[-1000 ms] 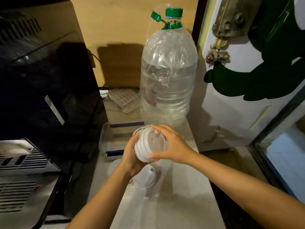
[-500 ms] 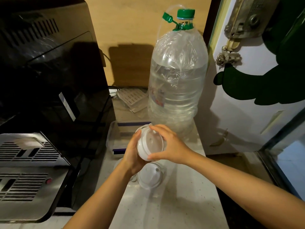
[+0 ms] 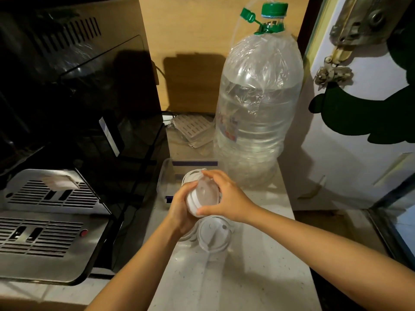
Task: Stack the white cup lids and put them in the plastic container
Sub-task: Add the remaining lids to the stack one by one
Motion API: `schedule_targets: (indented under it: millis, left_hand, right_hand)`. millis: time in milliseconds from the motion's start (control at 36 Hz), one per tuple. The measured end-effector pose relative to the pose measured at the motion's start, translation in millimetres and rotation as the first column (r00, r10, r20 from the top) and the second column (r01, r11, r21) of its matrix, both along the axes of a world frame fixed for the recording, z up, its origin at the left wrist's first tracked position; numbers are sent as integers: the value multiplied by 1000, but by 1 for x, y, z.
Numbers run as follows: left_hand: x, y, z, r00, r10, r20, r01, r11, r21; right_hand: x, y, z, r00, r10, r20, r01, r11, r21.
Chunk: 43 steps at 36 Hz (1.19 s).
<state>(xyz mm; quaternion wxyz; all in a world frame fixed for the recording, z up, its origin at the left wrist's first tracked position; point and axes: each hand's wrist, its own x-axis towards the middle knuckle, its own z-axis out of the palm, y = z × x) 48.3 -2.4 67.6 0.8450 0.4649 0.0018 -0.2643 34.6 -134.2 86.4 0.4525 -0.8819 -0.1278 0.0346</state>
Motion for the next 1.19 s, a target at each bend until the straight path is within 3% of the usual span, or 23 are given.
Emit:
schedule_targets:
  millis: [167, 306, 528, 722, 944, 1194]
  left_hand:
    - [-3, 15, -8, 999, 35, 14, -35, 999, 28]
    - [-9, 29, -14, 988, 150, -23, -146, 983, 115]
    - [-19, 44, -27, 961, 244, -132, -227, 965, 130]
    - [-20, 43, -29, 964, 236, -124, -216, 964, 157]
    - [-20, 44, -32, 967, 230, -112, -207, 960, 190]
    - [-15, 45, -37, 954, 231, -191, -196, 963, 186]
  right_hand:
    - [5, 6, -8, 992, 73, -100, -72, 997, 9]
    - [2, 1, -26, 983, 31, -183, -30, 1000, 7]
    - [-17, -6, -76, 933, -84, -349, -63, 919, -390]
    - [-18, 8, -98, 937, -237, -258, 59, 833, -550]
    - [-22, 22, -102, 953, -234, -190, 54, 751, -658]
    - [-21, 20, -94, 948, -251, -196, 61, 747, -662]
